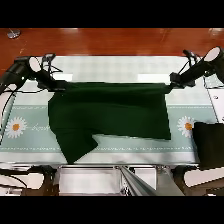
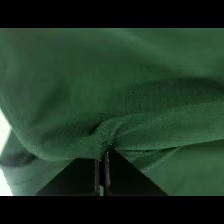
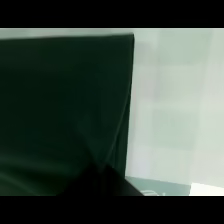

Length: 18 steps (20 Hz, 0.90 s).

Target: Fold the shirts.

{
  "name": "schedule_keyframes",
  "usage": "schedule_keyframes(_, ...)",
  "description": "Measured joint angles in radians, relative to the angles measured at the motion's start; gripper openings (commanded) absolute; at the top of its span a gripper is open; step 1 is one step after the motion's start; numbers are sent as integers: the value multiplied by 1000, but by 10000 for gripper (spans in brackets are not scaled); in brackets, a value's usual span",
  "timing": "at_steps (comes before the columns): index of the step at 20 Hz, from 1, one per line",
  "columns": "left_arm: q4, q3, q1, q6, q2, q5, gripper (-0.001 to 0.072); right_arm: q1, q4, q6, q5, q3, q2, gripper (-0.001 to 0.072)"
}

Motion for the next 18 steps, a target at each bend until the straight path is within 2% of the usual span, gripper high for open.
schedule_keyframes(1,0,-1,0,6,-7,-17,109,0,-1,1,-15,-21,0,162)
schedule_keyframes(2,0,-1,0,10,-12,-33,420,0,2,4,-30,-38,1,482)
schedule_keyframes(3,1,-1,0,10,-15,-50,693,0,14,4,-42,-48,2,623)
schedule_keyframes(7,-1,5,18,10,-13,-139,700,-16,72,8,-13,-41,23,624)
schedule_keyframes(11,-26,-45,122,11,84,-210,700,-100,40,15,46,-74,140,624)
schedule_keyframes(14,-156,-215,276,45,224,-183,700,-186,45,13,-18,-261,299,624)
schedule_keyframes(18,-421,-531,507,168,380,-142,700,-245,212,-77,-167,-627,539,624)
